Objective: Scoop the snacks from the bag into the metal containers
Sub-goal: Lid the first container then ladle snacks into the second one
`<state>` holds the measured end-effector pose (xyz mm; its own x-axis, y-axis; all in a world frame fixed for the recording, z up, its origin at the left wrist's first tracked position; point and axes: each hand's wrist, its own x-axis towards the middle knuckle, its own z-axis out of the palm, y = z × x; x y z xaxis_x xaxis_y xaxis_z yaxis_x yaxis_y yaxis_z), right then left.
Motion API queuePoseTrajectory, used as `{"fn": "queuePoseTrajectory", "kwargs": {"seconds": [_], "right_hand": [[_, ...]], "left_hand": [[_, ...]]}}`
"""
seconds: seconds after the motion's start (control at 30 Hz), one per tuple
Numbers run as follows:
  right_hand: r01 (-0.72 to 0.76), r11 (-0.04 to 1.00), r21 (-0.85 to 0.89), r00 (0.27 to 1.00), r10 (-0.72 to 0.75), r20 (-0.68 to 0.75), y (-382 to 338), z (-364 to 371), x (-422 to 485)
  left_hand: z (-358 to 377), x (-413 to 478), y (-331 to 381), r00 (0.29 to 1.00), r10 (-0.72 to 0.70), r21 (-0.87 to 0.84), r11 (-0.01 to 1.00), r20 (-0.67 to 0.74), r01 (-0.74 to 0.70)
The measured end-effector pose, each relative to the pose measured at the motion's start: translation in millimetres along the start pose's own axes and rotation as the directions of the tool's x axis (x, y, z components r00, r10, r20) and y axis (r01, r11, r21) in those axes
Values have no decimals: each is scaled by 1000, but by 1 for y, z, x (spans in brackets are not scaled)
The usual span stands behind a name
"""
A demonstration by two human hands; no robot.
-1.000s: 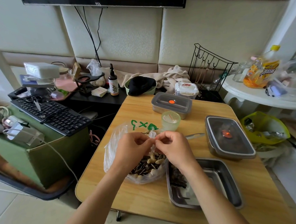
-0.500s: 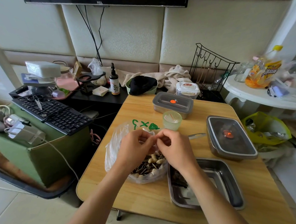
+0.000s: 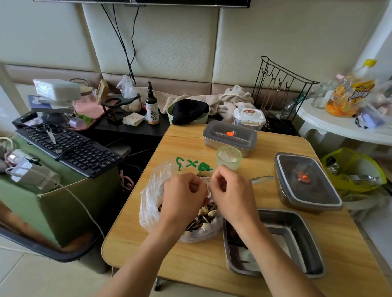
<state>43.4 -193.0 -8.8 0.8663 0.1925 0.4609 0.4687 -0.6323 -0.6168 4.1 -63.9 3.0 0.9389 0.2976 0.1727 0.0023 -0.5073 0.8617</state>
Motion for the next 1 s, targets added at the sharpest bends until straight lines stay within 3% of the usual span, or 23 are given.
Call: {"fn": "queuePoseTrajectory", "kwargs": {"seconds": [0.1, 0.3, 0.5, 0.67, 0.73, 0.83, 1.0], "right_hand": [[35, 994, -104, 999, -36, -16, -1, -1, 3], [138, 976, -165, 987, -123, 100, -5, -3, 6], [310, 917, -252, 942, -261, 209, -8, -9, 9], [245, 928, -280, 958, -186, 220, -5, -4, 5], [171, 958, -232, 966, -117, 230, -2, -2, 5], [52, 998, -19, 971, -46, 233, 0, -4, 7], [-37, 973, 227, 962, -26, 272, -4, -14, 10]], "left_hand": [[3, 0, -2, 998, 46, 100, 994, -37, -43], [-4, 5, -10, 986, 140, 267, 957, -94, -110], [-12, 6, -12, 981, 187, 452, 881, -55, -142], [-14, 9, -14, 978, 207, 471, 864, -4, -181], [-13, 12, -19, 960, 274, 436, 859, 53, -269], [-13, 15, -25, 919, 360, 429, 814, 159, -393], [-15, 13, -34, 885, 386, 482, 742, 260, -465]]}}
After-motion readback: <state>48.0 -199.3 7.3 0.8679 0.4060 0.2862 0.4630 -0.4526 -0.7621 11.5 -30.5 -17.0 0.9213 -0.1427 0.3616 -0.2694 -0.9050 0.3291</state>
